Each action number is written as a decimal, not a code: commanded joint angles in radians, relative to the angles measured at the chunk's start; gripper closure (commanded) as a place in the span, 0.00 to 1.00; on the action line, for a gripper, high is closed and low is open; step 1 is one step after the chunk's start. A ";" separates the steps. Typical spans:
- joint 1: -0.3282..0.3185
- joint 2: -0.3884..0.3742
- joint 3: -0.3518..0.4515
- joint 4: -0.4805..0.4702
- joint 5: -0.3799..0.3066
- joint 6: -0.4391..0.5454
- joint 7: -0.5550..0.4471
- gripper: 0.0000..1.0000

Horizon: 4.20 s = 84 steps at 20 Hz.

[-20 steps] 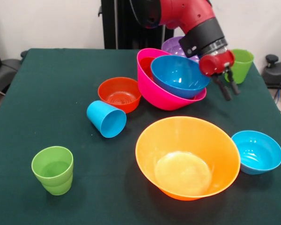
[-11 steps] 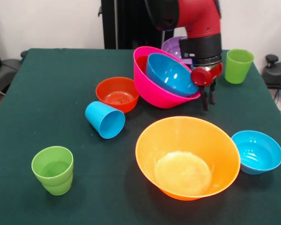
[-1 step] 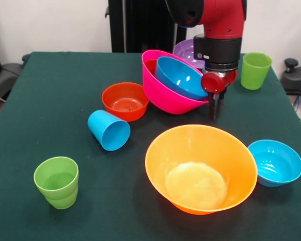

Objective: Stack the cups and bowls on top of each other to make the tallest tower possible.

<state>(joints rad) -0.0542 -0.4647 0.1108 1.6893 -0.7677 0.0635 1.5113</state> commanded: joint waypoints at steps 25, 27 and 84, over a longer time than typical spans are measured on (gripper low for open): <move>0.124 0.016 -0.126 -0.138 0.063 -0.203 0.104 0.00; 0.143 0.027 -0.160 -0.139 0.072 -0.242 0.112 0.00; 0.083 0.008 -0.091 -0.327 -0.028 -0.034 -0.049 0.00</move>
<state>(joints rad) 0.0474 -0.4184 -0.1653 1.3703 -0.7218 -0.1187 1.5115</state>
